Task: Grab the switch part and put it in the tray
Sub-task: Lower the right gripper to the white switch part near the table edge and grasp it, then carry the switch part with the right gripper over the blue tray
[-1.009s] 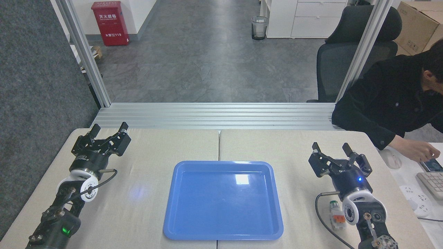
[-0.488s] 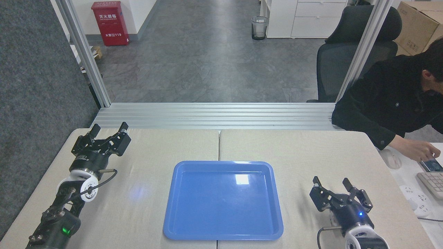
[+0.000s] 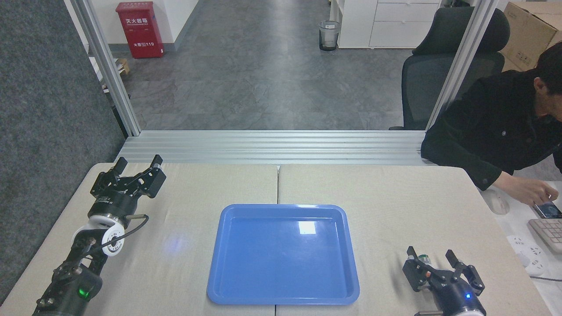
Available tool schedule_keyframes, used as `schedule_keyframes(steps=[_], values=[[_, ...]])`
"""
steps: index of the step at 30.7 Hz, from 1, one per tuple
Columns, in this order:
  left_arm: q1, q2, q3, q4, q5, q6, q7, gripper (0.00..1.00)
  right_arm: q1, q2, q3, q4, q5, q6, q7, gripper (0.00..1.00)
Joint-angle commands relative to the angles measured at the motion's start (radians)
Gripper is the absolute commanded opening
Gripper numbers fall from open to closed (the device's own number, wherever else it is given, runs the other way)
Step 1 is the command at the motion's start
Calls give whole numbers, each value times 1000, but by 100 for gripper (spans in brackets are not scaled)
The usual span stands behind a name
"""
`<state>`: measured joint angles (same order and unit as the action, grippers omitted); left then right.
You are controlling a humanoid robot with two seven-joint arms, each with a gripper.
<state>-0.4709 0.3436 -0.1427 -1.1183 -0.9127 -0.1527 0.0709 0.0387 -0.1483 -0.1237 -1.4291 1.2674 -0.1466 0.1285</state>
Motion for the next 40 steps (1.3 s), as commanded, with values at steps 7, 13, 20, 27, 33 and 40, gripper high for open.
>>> schedule_keyframes(steps=[7, 13, 20, 27, 33, 40], values=[[0, 0, 0, 0, 0, 1, 0, 100, 40, 15, -30, 88, 36, -1, -4, 90], [0, 0, 0, 0, 0, 1, 0, 100, 41, 18, -5, 88, 36, -8, -1, 48], [0, 0, 0, 0, 0, -1, 0, 100, 43, 29, 3, 88, 36, -34, -1, 6], [0, 0, 0, 0, 0, 1, 0, 100, 14, 15, -2, 84, 21, -34, -1, 0], [0, 0, 0, 0, 0, 1, 0, 100, -135, 12, -1, 44, 10, -34, 11, 0], [0, 0, 0, 0, 0, 1, 0, 100, -307, 42, 140, -1, 10, -27, 95, 0]])
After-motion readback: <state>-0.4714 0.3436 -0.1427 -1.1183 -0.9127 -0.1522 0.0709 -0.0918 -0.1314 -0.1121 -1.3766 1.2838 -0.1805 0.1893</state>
